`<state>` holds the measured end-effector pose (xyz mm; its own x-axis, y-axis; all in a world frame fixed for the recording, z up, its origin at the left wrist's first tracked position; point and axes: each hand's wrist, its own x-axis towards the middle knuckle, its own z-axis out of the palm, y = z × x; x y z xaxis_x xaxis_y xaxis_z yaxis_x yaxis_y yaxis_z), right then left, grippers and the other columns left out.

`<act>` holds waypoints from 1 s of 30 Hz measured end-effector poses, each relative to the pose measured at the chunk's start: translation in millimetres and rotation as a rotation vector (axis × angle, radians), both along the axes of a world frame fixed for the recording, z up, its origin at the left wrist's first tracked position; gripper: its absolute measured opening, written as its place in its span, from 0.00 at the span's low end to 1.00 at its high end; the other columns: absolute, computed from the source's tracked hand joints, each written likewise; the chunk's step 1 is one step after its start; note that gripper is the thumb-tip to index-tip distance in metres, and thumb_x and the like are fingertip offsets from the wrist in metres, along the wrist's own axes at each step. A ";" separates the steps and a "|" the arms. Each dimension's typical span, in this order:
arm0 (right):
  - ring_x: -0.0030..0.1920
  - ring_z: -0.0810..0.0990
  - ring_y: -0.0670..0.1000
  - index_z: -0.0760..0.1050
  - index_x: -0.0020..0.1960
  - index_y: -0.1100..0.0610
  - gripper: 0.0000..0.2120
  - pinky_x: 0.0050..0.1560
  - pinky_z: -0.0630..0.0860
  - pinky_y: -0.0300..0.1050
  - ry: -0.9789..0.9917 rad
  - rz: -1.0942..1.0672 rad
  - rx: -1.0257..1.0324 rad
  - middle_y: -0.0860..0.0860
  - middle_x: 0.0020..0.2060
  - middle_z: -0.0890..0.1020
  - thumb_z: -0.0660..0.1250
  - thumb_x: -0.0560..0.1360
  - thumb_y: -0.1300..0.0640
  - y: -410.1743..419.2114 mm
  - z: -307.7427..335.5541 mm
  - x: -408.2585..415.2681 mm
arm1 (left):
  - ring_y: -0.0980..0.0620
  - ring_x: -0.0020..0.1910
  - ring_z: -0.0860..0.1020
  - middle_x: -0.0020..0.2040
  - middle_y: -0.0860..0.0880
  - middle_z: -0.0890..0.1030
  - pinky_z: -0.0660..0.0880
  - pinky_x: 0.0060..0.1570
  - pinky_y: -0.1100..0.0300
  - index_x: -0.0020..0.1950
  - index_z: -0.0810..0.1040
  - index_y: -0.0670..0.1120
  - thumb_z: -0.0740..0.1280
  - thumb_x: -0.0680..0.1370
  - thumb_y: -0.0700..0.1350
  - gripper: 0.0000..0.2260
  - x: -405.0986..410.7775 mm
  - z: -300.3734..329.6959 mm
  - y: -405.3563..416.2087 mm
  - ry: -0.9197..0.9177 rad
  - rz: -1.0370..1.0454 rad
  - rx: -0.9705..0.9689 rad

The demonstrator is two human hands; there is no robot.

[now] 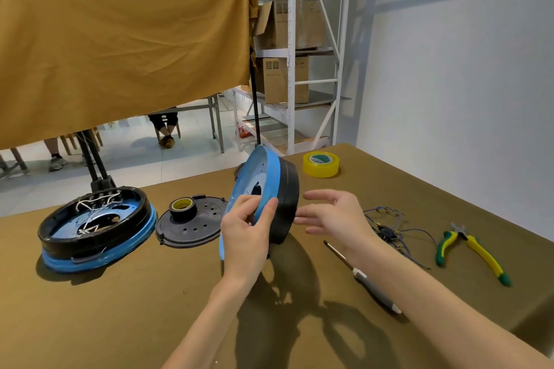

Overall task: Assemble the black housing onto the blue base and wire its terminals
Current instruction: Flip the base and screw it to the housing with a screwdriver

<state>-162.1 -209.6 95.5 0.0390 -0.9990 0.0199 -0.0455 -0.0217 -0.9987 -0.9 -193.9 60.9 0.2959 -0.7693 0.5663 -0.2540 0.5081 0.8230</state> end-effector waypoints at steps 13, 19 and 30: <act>0.43 0.82 0.54 0.74 0.70 0.56 0.41 0.36 0.80 0.44 -0.277 0.357 0.721 0.57 0.57 0.80 0.77 0.66 0.34 -1.9 -39.4 -35.6 | 0.56 0.51 0.79 0.48 0.57 0.81 0.75 0.49 0.69 0.52 0.86 0.51 0.76 0.76 0.47 0.06 14.2 -33.9 22.2 -0.344 0.020 -0.088; 0.32 0.75 0.48 0.71 0.70 0.58 0.37 0.29 0.73 0.37 -0.431 0.273 0.776 0.61 0.52 0.81 0.81 0.68 0.46 -1.6 -56.2 -18.9 | 0.55 0.29 0.78 0.30 0.52 0.81 0.73 0.32 0.60 0.41 0.80 0.43 0.58 0.82 0.62 0.25 32.7 -54.9 48.2 0.044 -0.046 0.606; 0.34 0.78 0.51 0.72 0.66 0.58 0.40 0.25 0.73 0.41 -0.468 0.200 0.790 0.58 0.50 0.80 0.86 0.60 0.52 1.1 -75.5 12.3 | 0.45 0.57 0.85 0.57 0.38 0.84 0.81 0.54 0.50 0.76 0.66 0.37 0.78 0.67 0.65 0.48 32.1 -70.6 26.1 0.753 -0.527 0.966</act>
